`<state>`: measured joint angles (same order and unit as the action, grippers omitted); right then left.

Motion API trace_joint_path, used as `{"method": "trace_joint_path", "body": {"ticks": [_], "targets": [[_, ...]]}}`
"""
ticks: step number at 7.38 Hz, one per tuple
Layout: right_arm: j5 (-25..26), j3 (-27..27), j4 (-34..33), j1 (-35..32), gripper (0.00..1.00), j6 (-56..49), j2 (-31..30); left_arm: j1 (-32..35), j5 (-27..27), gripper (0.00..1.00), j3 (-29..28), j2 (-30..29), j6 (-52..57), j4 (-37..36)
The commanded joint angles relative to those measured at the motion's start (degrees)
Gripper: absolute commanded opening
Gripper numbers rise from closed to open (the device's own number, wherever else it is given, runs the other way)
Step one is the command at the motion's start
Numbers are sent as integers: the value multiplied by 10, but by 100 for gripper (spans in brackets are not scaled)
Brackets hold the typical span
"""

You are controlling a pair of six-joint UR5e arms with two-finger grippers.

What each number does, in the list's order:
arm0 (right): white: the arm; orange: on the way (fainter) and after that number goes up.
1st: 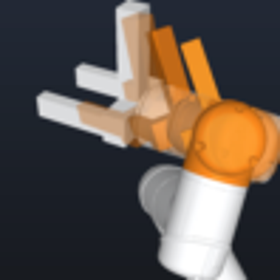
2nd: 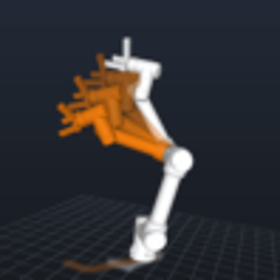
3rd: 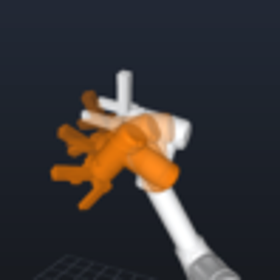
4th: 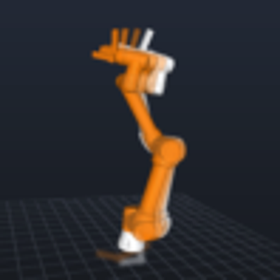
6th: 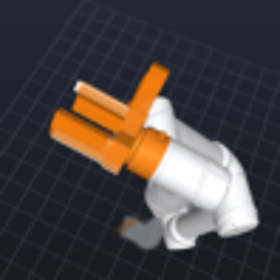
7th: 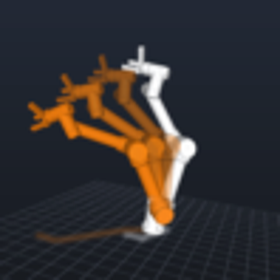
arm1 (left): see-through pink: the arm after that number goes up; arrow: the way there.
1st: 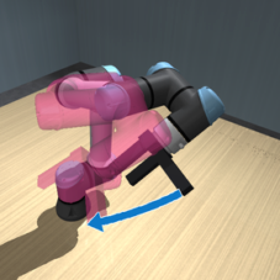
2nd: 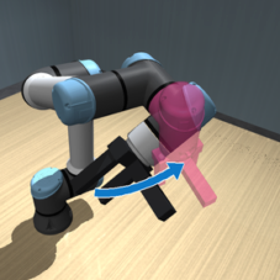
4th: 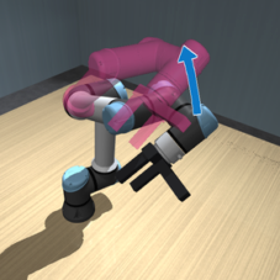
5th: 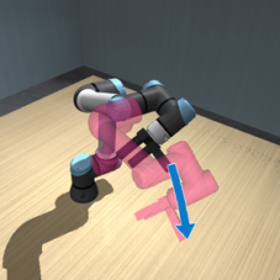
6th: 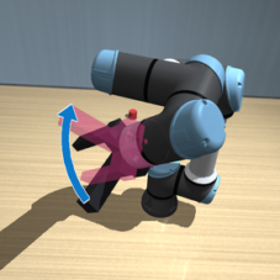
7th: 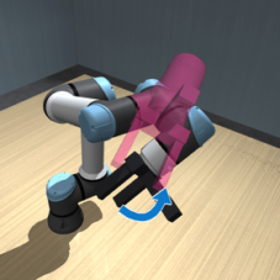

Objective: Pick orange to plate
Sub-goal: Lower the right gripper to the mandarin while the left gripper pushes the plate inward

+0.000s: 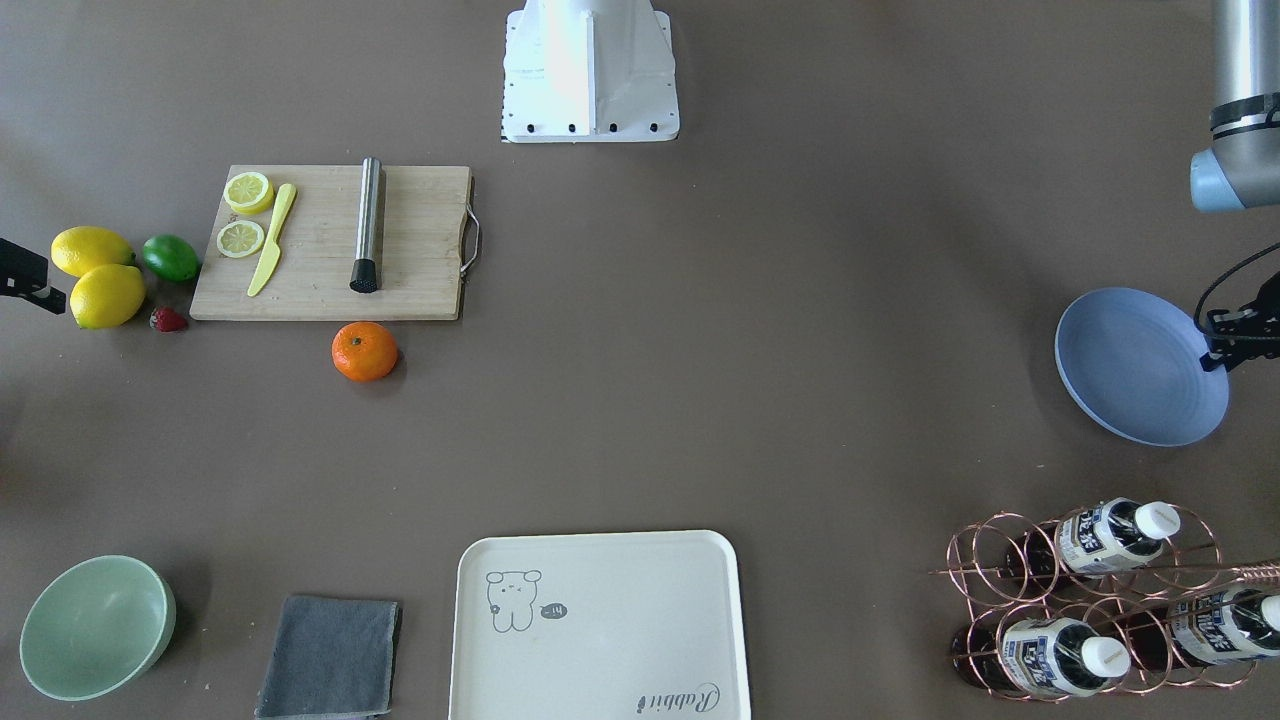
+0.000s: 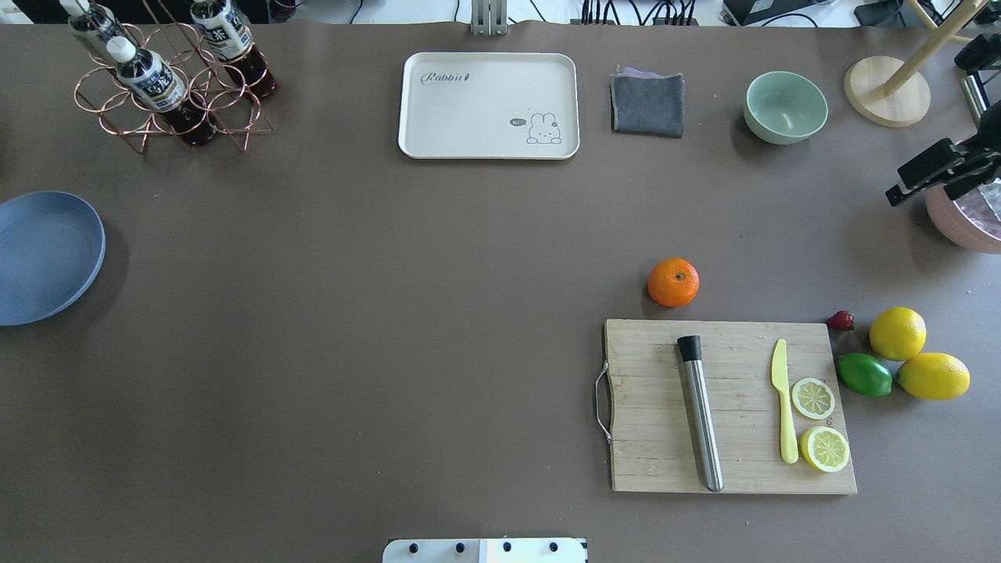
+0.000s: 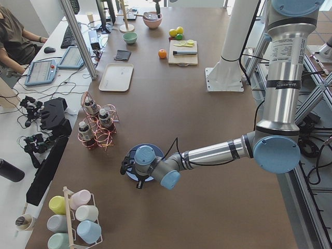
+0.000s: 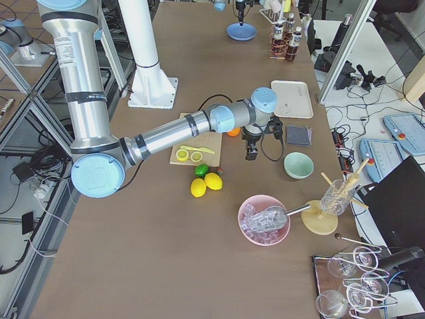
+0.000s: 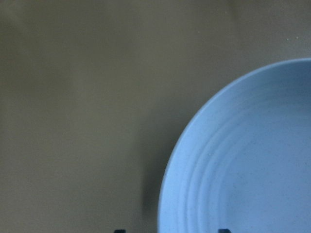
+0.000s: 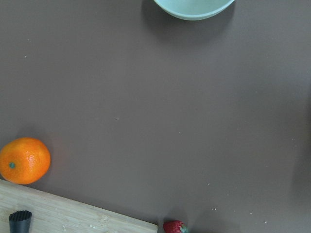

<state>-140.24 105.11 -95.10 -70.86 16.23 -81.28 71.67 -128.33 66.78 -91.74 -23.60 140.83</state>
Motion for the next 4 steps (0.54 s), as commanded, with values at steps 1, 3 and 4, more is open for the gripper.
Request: {"method": "trace_joint_path", "body": {"ticks": [1, 3, 4], "targets": [[0, 9, 0, 22, 100, 22, 7, 1, -8, 0, 14, -5, -39, -3], [0, 9, 0, 52, 100, 69, 23, 0, -66, 0, 110, -6, -193, -17], [1, 17, 1, 69, 100, 96, 30, -35, -65, 0, 171, 1, -276, -23]]}}
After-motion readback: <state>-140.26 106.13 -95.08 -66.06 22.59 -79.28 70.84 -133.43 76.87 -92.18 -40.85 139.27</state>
